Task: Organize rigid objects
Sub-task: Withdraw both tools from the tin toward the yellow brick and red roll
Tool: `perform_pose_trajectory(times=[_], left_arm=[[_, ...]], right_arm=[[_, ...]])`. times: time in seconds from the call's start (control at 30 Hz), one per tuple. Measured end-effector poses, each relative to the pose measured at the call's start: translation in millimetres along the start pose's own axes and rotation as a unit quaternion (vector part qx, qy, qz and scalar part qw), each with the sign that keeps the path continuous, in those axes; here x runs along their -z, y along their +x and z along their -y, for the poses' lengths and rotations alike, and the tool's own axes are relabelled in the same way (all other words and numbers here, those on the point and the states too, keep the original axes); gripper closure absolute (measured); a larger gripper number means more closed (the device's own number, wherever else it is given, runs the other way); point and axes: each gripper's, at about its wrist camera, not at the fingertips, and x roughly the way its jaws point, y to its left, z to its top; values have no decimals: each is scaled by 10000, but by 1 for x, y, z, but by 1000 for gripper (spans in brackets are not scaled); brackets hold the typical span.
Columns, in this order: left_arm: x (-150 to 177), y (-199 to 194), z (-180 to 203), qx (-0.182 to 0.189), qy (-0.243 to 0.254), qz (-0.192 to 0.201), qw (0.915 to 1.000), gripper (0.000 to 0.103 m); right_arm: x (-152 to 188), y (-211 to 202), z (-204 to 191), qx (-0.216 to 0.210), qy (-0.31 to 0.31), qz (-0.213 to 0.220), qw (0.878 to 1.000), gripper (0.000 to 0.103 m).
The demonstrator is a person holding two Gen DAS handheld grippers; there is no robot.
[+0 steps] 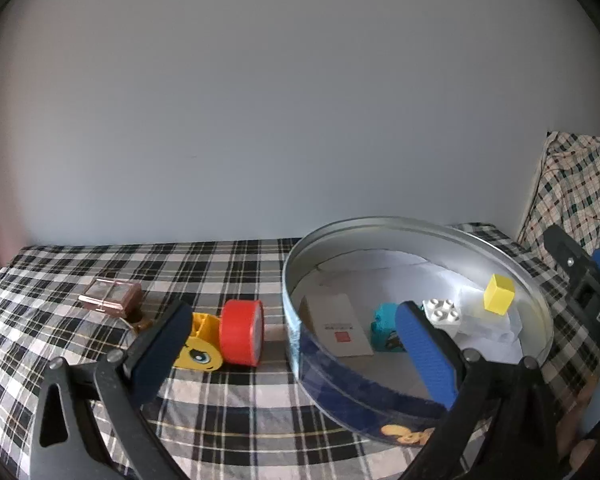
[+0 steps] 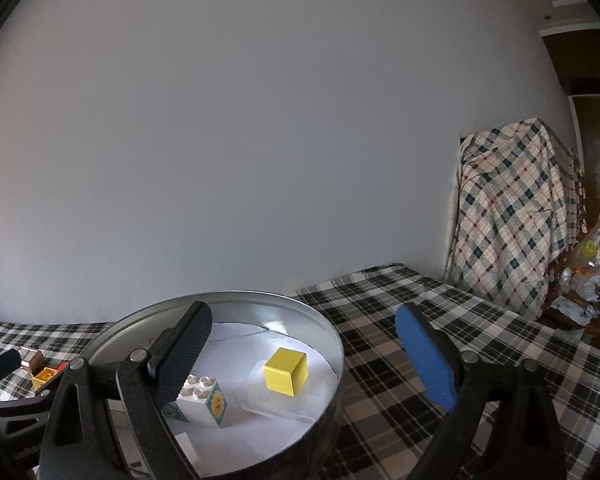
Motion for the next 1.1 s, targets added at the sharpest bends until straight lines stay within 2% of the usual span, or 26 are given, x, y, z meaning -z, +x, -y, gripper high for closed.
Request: perform_pose_trajectory(times=[0.2, 0.57, 0.93, 1.1], left_arm=[[2, -2, -14, 20, -50, -69, 10000, 0], [5, -7, -51, -13, -130, -175, 9998, 0], [7, 6, -109, 209, -509, -695, 9961, 0], [7, 15, -129, 397, -470, -903, 9940, 0]], right_arm=[[4, -16, -22, -48, -204, 97, 9997, 8], [12, -25, -56, -386, -209, -71, 9990, 8], [19, -29, -96, -816, -452, -163, 9955, 8], [22, -27, -106, -985, -596, -258, 9930, 8]])
